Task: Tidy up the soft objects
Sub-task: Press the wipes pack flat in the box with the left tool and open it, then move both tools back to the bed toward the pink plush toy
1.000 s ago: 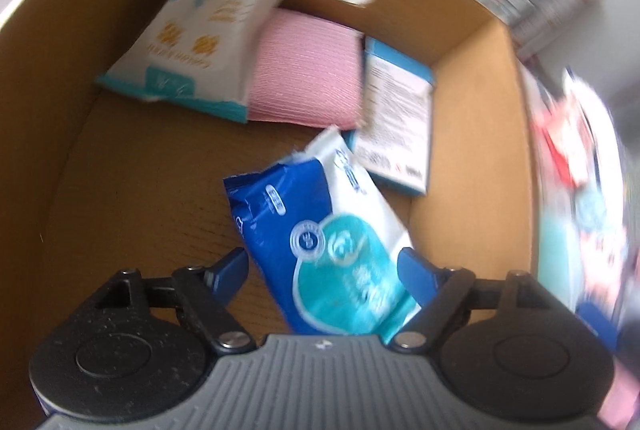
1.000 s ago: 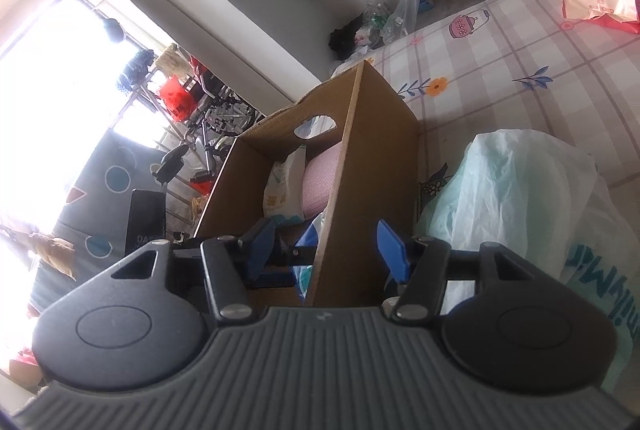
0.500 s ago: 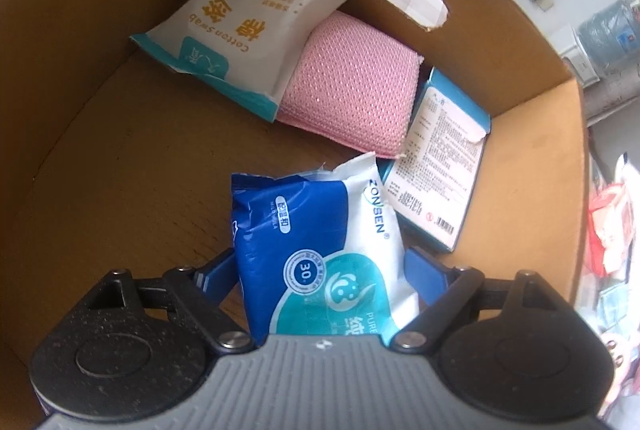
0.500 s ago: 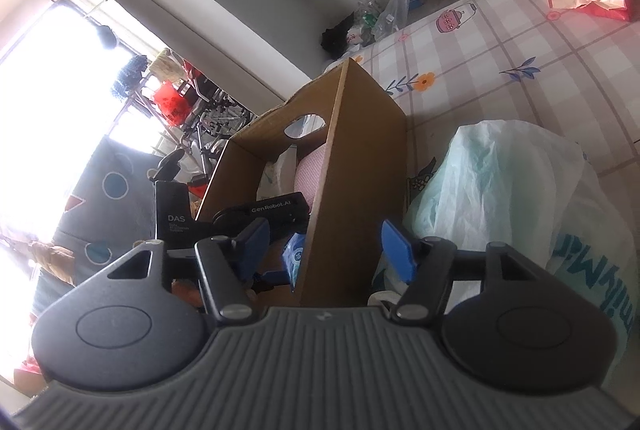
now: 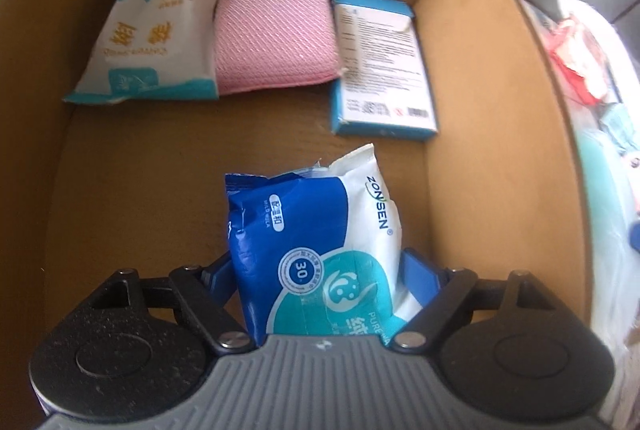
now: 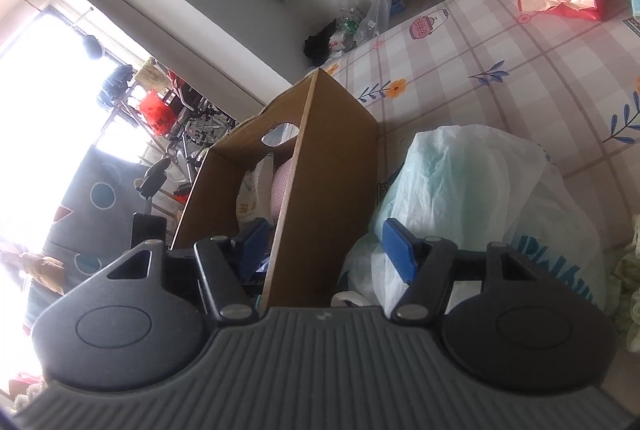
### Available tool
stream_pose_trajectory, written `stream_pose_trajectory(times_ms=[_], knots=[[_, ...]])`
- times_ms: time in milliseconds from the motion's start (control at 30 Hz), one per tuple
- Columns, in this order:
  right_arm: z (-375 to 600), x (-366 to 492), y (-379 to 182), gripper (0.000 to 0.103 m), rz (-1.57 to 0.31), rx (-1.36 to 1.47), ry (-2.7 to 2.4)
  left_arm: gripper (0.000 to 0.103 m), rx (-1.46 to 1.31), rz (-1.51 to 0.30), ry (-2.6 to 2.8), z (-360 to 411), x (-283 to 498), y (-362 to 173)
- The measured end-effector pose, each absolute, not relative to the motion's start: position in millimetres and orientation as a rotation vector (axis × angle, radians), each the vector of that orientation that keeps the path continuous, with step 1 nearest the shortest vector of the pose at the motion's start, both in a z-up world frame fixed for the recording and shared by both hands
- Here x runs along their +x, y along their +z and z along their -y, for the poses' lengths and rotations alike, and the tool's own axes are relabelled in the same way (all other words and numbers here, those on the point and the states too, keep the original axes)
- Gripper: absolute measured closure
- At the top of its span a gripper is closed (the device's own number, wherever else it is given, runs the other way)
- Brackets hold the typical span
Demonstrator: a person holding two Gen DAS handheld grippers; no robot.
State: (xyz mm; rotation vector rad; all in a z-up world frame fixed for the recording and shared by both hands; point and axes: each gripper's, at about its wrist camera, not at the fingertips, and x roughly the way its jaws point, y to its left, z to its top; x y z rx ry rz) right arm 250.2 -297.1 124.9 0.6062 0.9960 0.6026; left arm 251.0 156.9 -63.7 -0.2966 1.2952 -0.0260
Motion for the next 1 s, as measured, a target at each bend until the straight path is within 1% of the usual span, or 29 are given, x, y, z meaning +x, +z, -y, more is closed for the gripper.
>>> stream_pose_trajectory(times_ms=[100,200,600,667,733,767,900,1000], knots=[[297,250,122,0.040,-1.005,0.614,0.599,0.020,-0.330,-1.263,-0.039,-155,251,-65],[295,248,122,0.040,-1.015,0.616,0.602,0.024,-0.375,-1.242,-0.049,-154,256,-69],[306,243,123,0.039,-1.006,0.617,0.577,0.022,-0.610,-1.180,-0.015,-175,265,-61],[307,243,122,0.039,-1.007,0.619,0.576,0.025,-0.635,-1.146,-0.003,-181,261,-55],[308,242,121,0.039,-1.007,0.624,0.577,0.029,-0.654,-1.149,0.005,-185,258,-53],[309,241,121,0.039,-1.007,0.628,0.577,0.029,-0.670,-1.155,0.015,-186,258,-54],[311,237,118,0.039,-1.007,0.646,0.580,0.029,-0.725,-1.151,0.022,-188,261,-59],[315,230,117,0.039,-1.004,0.653,0.575,0.027,-0.748,-1.134,0.023,-187,260,-59]])
